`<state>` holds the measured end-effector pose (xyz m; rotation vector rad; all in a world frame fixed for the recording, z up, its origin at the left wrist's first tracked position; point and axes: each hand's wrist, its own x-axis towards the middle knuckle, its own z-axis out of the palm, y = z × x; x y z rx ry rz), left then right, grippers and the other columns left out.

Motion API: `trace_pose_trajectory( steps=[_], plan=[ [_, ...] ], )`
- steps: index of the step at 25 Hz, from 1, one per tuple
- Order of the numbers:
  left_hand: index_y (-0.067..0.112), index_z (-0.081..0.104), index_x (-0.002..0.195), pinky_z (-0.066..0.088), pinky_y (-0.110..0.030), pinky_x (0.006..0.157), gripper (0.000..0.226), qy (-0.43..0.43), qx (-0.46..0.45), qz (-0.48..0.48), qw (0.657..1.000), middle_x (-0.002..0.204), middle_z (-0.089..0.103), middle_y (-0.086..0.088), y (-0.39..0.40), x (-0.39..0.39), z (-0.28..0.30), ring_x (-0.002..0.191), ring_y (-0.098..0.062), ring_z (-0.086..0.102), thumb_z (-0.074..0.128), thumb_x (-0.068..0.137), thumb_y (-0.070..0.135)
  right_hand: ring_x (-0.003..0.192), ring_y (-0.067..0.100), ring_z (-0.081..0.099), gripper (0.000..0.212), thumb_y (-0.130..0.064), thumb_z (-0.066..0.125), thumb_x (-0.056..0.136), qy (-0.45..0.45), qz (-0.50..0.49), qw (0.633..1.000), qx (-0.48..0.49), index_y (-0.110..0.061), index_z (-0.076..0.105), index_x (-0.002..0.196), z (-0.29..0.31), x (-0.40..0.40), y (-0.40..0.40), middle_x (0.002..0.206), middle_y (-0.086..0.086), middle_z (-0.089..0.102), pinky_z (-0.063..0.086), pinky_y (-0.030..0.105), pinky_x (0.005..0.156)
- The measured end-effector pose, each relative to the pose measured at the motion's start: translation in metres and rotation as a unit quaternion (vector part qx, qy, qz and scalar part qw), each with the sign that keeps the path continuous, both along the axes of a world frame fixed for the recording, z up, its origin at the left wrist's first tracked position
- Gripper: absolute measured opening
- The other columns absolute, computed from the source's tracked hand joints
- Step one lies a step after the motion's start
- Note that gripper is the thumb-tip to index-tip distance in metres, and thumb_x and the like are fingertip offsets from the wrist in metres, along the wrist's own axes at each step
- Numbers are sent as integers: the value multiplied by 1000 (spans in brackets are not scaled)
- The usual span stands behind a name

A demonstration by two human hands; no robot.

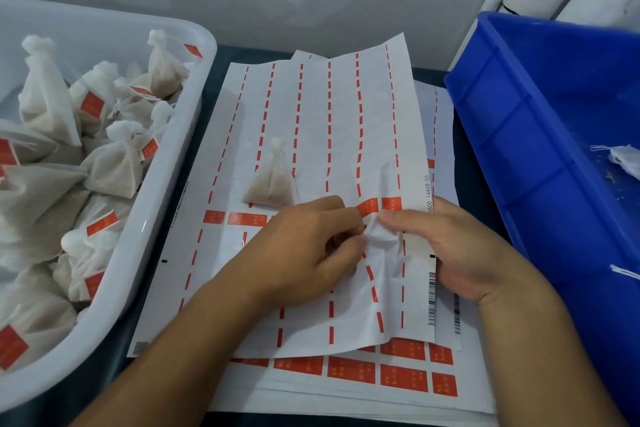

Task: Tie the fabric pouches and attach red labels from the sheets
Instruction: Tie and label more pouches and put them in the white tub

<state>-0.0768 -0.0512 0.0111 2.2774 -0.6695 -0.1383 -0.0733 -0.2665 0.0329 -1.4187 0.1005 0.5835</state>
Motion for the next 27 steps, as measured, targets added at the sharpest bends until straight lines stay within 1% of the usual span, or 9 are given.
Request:
trace_pose_trajectory(
  steps=[3,5,7,9,13,17,20,22,27],
  plan=[
    [33,68,93,52,-20,71,32,8,-6,-5,1000,84,60,17,1,1,-1,87,-4,58,41,98,49,103,27,76,25,-27,69,83,-4,6,1000,-3,-36,80,104,0,0,1,115,4,78,63,35,76],
    [34,68,94,51,-18,72,32,14,-5,-5,1000,85,60,18,0,1,-1,88,-3,58,40,98,49,103,28,76,32,-28,70,82,-6,-1,1000,-13,-29,78,113,0,-1,0,116,4,78,64,37,77],
    [34,67,95,49,-13,72,32,26,-12,-3,1000,85,60,19,0,1,-1,92,-2,58,39,98,49,103,28,76,43,-30,70,81,-5,-7,1000,-27,-29,70,124,0,-1,0,116,1,78,64,40,79],
    [34,67,95,48,-12,72,32,30,-15,5,999,87,61,18,0,2,-1,94,-1,57,38,98,49,103,27,76,45,-31,70,84,-5,-5,999,-40,-30,65,129,1,-2,-1,116,-1,78,64,44,84],
    [38,59,88,47,-13,70,23,33,-14,27,999,84,60,17,0,2,-1,95,2,55,42,100,48,103,25,76,47,-38,72,81,-19,23,998,-51,-34,65,127,5,-5,-2,116,-4,77,64,44,83],
    [36,59,86,49,-15,70,23,42,-25,22,999,83,61,18,1,1,1,92,0,57,45,95,51,102,23,76,55,-40,82,73,-62,60,990,-112,-39,66,126,9,-7,-2,116,-7,77,63,48,87],
    [36,59,84,54,-19,70,16,44,-32,-6,999,83,61,16,5,1,3,87,-5,59,56,88,50,98,21,77,51,-43,81,73,-69,46,986,-145,-42,68,122,6,-7,-1,112,-10,78,62,52,87],
    [34,58,83,53,-18,69,16,41,-25,-14,999,81,60,16,5,1,4,84,-6,58,60,86,51,94,18,78,45,-45,80,75,-74,37,983,-164,-45,68,119,5,-7,-1,108,-14,78,63,50,84],
    [38,53,80,43,-11,61,22,20,20,2,1000,79,57,20,0,0,4,86,-2,56,53,85,59,91,12,78,29,-42,79,85,-88,24,980,-179,-57,68,107,3,-6,1,104,-20,77,65,38,75]
  ],
)
